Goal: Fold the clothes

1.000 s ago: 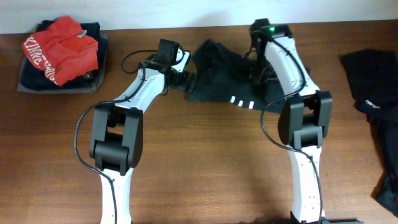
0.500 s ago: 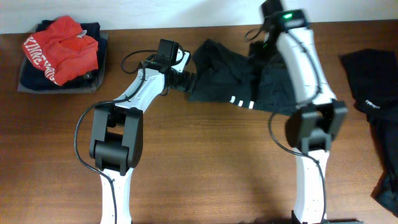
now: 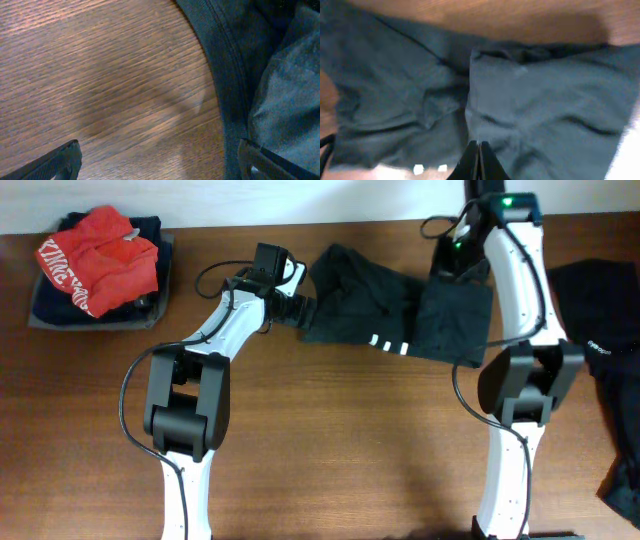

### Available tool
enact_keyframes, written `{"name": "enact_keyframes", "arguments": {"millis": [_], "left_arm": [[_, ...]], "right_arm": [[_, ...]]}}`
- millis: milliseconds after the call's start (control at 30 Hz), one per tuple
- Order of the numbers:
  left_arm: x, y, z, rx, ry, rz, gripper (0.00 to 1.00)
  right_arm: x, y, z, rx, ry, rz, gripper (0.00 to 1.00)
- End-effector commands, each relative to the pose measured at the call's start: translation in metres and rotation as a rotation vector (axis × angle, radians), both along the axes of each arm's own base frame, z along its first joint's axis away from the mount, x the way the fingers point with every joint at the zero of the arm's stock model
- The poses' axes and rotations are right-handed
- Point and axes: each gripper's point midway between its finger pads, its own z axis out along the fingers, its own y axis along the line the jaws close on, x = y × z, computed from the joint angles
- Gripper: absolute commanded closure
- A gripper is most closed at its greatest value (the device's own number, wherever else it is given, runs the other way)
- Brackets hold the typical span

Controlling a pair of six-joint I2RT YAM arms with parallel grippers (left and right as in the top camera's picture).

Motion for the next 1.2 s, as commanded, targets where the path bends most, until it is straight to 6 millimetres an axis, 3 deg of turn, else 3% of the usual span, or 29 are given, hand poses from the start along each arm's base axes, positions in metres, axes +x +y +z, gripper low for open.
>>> {"name": "enact_keyframes", "arguments": {"millis": [0,200,400,567,633,700,867,967,1067,1167], "left_arm": [[0.004,0.0,0.02,-0.025,-0.032,0.009,0.01],[0.004,0.0,0.02,-0.025,-0.031,0.009,0.01],[0.004,0.0,0.02,-0.025,-0.031,0.009,0.01],[0.004,0.0,0.02,-0.024,-0.031,0.009,0.01],[0.004,0.0,0.02,-0.024,-0.029,0.009,0.01],[0.004,0.0,0.02,-0.024,-0.028,0.009,0.01],[0.004,0.0,0.02,-0.024,-0.028,0.009,0.01],[0.003,0.0,0.02,-0.024,-0.027,0.009,0.01],[0.003,0.0,0.019,-0.023,-0.024,0.009,0.01],[0.003,0.0,0.019,-0.023,-0.024,0.009,0.01]], "right_arm": [[0.003,0.007,-0.027,0.028,0.025,0.023,0.96],[0.02,0.001,-0.064,0.028,-0.026,-0.012,0.96],[0.031,-0.02,-0.098,0.027,-0.079,-0.061,0.96],[0.031,-0.038,-0.104,0.025,-0.086,-0.086,0.96],[0.031,-0.042,-0.095,0.049,-0.093,-0.095,0.96],[0.034,-0.042,-0.068,0.134,-0.12,-0.094,0.96],[0.045,-0.032,0.012,0.36,-0.255,-0.045,0.95],[0.04,-0.029,0.054,0.459,-0.305,-0.013,0.93],[0.024,-0.031,0.066,0.493,-0.272,-0.004,0.93],[0.005,-0.025,0.056,0.499,-0.214,0.068,0.93]]}}
